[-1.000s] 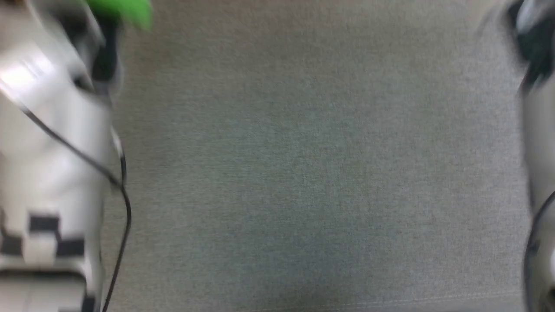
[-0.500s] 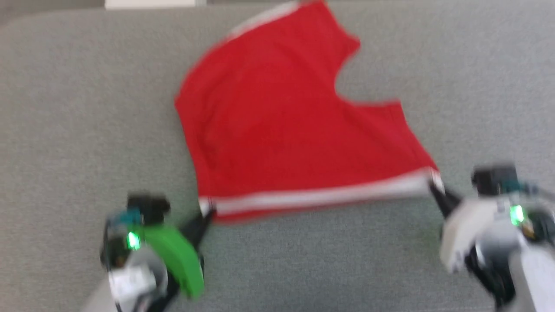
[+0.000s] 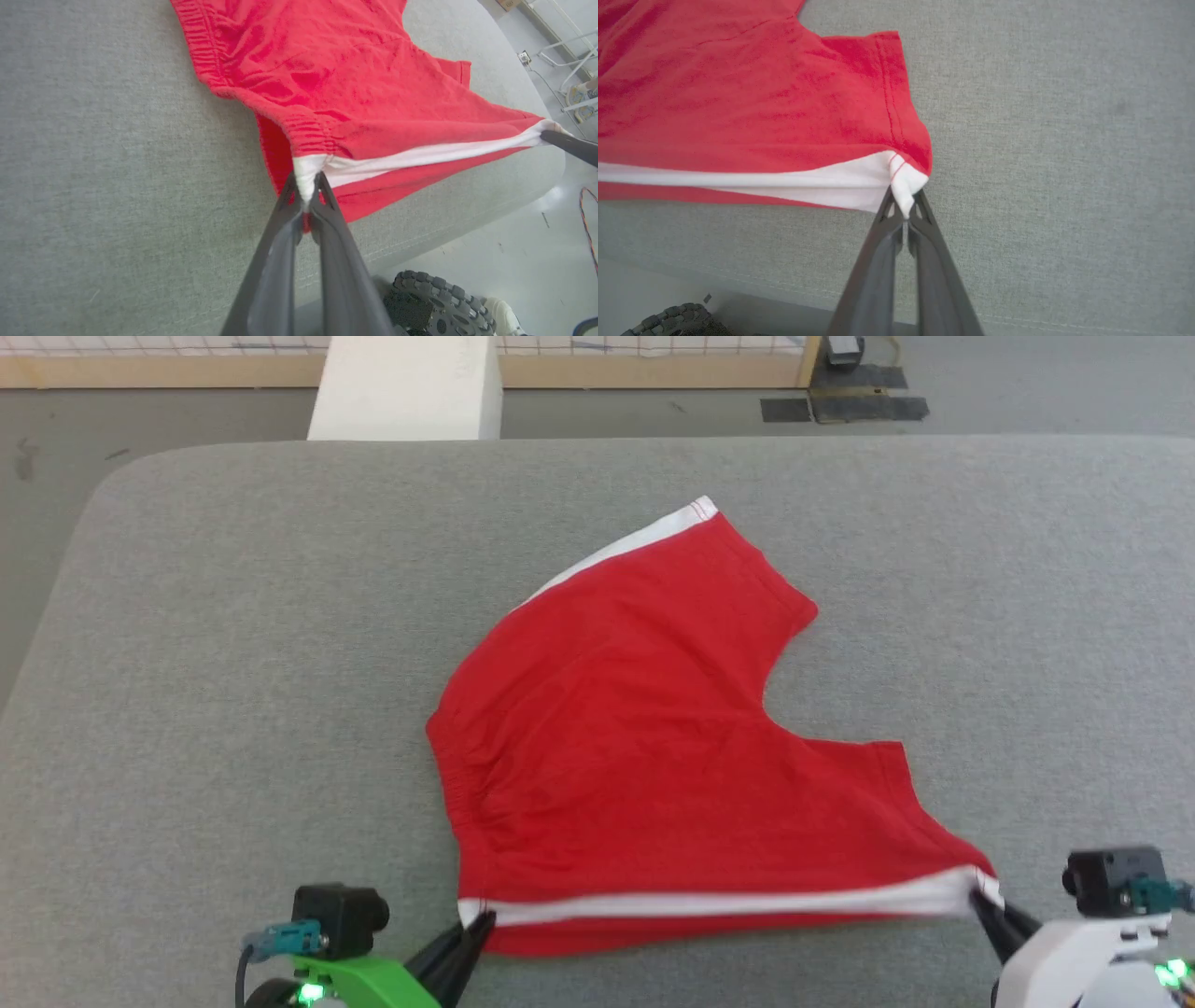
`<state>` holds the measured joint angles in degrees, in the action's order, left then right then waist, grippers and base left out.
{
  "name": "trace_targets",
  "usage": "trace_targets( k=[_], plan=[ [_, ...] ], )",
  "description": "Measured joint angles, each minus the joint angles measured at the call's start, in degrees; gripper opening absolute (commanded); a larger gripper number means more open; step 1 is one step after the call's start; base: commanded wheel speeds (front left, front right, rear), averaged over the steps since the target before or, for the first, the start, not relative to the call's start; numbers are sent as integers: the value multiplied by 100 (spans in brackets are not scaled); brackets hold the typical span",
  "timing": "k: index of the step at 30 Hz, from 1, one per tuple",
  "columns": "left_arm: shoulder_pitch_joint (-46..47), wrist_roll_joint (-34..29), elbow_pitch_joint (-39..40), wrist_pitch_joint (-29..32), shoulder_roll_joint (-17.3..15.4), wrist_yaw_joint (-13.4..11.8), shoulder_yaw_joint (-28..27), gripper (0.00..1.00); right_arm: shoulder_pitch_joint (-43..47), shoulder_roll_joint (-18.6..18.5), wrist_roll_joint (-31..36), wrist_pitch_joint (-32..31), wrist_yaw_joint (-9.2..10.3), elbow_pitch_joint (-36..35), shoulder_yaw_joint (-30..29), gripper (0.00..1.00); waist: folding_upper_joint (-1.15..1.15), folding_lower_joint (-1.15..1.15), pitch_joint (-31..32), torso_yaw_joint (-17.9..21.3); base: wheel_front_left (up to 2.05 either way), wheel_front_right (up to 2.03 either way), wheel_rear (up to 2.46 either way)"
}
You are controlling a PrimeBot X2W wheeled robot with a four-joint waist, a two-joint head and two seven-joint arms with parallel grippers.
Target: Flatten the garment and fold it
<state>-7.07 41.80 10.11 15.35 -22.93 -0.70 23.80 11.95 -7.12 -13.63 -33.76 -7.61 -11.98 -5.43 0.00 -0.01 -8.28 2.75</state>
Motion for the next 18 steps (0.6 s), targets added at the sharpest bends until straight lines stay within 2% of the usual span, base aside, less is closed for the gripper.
trace_targets(
  k=[6, 14, 18],
  plan=[
    [866, -492, -308, -712, 368, 23, 4, 0, -1256, -522, 205, 436, 1, 96, 439, 0, 0, 0, -92, -150, 0, 0, 0],
    [2249, -850, -1444, -1319, 960, 63, 24, 0, -3469, -1047, 261, 860, 2, 1562, 1028, 0, 0, 0, -433, -415, 0, 0, 0],
    [2754, -911, -1922, -1579, 1222, -68, -52, 0, -4598, -1200, 332, 1043, 1, 2365, 1407, 0, 0, 0, -732, -552, 0, 0, 0]
  ],
)
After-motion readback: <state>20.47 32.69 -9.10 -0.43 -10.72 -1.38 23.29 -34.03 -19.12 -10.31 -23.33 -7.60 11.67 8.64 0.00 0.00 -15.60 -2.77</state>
